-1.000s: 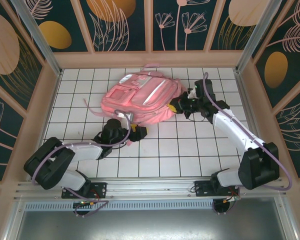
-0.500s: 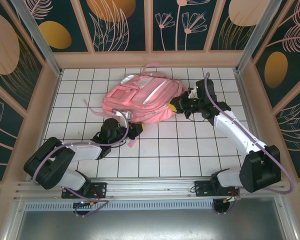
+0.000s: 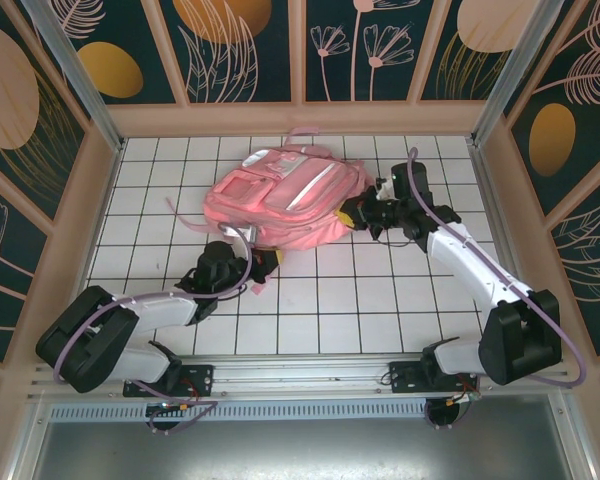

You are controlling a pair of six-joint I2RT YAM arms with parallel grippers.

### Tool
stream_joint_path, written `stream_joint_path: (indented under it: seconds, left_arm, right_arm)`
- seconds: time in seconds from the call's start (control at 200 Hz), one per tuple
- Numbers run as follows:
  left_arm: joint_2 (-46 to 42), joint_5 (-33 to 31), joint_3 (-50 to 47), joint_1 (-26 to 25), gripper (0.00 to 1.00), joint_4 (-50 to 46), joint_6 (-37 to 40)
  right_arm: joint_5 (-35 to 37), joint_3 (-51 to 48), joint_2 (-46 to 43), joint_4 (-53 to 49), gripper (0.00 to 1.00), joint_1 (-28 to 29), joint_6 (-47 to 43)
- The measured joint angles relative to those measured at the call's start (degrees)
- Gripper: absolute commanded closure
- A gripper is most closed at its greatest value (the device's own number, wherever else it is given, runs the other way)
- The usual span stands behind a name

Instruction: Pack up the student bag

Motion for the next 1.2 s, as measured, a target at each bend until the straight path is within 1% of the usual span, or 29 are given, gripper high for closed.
stream_joint_path:
  seconds: [0.23, 0.37, 0.39, 0.485, 0.51, 0.55, 0.57, 0.641, 0.736, 0.861, 0.946, 1.006, 1.026, 1.041, 1.056, 1.171, 1.196]
  left_arm:
    - [-1.0, -7.3, 0.4, 0.0, 1.00, -8.1, 1.1]
    - [-0.9, -10.6, 1.5, 0.0, 1.00, -12.1, 1.3]
    - [-0.8, -11.1, 1.7, 0.0, 0.99, -12.5, 1.2]
    - [-0.5, -12.3, 2.1, 0.0, 0.83, -13.9, 1.0]
    - [-0.5, -12.5, 2.2, -0.1, 0.76, -14.0, 0.7]
    - [-0.5, -13.0, 2.2, -0.1, 0.59, -14.4, 0.5]
    - [-0.5, -13.3, 2.2, 0.1, 0.53, -14.9, 0.0]
    - [-0.5, -13.8, 2.2, 0.5, 0.39, -17.0, -0.8]
    - [-2.1, -15.1, 2.6, 0.7, 0.34, -22.0, -1.7]
    - [-8.3, -17.7, 5.2, 0.7, 0.27, -31.5, -2.1]
    - [-12.6, -19.4, 7.7, 0.7, 0.23, -36.3, -1.9]
    - [-15.4, -20.5, 9.3, 0.7, 0.17, -39.5, -1.6]
    - [-16.3, -20.9, 9.9, 0.7, 0.13, -40.7, -1.1]
    - [-16.8, -21.1, 10.3, 0.7, 0.05, -41.4, -1.2]
    - [-17.3, -21.3, 10.8, 0.7, 0.02, -42.3, -0.5]
    - [-19.8, -22.9, 14.6, 0.7, 0.02, -47.9, 0.9]
    - [-20.2, -23.3, 15.4, 0.7, 0.02, -48.7, 1.4]
  right_arm:
    - [0.5, 0.0, 0.0, -3.4, 1.00, -1.1, -4.2]
    - [0.8, 0.0, 0.0, -4.9, 1.00, -1.6, -6.4]
    - [0.9, 0.0, 0.0, -5.0, 1.00, -1.6, -6.7]
    - [1.0, 0.0, 0.0, -5.4, 1.00, -1.8, -7.8]
    - [0.9, 0.0, 0.0, -5.5, 1.00, -1.8, -8.1]
    - [1.1, -0.2, 0.0, -5.5, 1.00, -1.8, -8.5]
    - [1.2, -0.3, 0.0, -5.5, 1.00, -1.9, -8.7]
    - [1.8, -1.2, 0.0, -5.4, 1.00, -2.4, -9.5]
    - [2.3, -3.2, -0.1, -5.0, 1.00, -3.0, -10.4]
    - [4.9, -5.6, -0.1, -5.2, 1.00, -2.8, -13.0]
    - [7.5, -6.7, -0.1, -5.1, 1.00, -1.5, -15.0]
    - [9.6, -7.6, -0.1, -5.0, 1.00, 0.4, -16.1]
    - [10.3, -8.0, -0.1, -5.0, 1.00, 1.3, -16.6]
    - [10.9, -8.2, -0.1, -5.0, 1.00, 1.9, -16.8]
    - [11.5, -8.4, -0.1, -5.0, 1.00, 2.8, -17.0]
    - [15.1, -9.9, 0.0, -4.6, 1.00, 10.1, -18.3]
    - [15.6, -10.1, 0.0, -4.2, 0.97, 11.8, -18.4]
